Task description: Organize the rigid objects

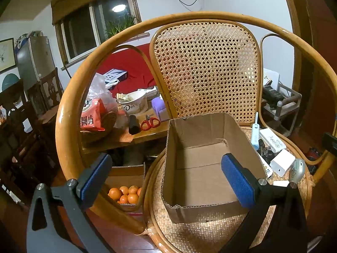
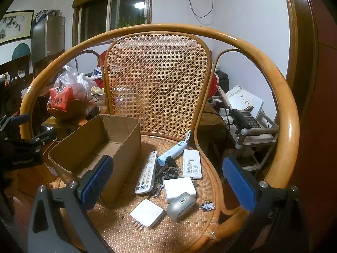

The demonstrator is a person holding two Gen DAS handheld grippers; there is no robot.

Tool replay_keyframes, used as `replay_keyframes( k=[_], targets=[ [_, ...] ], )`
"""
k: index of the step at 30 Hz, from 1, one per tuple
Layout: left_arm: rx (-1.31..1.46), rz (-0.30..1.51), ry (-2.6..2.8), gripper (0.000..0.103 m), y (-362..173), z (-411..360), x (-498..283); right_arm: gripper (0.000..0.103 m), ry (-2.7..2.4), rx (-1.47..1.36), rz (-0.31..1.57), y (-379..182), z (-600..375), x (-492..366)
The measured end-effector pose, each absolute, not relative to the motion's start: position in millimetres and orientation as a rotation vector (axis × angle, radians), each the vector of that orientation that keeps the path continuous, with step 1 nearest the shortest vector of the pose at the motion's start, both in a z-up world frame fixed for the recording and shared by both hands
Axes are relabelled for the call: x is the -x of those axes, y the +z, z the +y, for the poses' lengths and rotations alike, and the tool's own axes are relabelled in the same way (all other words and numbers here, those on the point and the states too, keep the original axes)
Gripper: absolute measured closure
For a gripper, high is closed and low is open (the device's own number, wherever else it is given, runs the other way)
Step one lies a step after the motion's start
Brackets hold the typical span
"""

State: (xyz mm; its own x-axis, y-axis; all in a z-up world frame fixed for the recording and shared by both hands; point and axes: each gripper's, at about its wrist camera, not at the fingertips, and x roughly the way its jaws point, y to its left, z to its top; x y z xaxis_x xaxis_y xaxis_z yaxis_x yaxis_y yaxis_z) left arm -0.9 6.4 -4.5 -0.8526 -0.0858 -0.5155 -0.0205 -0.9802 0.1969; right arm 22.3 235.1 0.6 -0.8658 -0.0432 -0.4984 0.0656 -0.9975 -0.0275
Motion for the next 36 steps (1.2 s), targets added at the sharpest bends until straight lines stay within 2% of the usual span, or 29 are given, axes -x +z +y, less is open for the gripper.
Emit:
replay_keyframes(
  k=[26, 36],
  targets=[
    [-0.849, -0.324, -2.977, 0.000, -5.4, 5.7, 1.0, 0.000, -2.978, -0.802, 0.077, -1.1, 233.8, -20.9],
    [-0.935, -0.293, -3.013, 0.001, -8.8, 4.7, 4.7, 0.000, -2.974, -0.825, 0.061, -2.4, 232.9, -19.5]
  ],
)
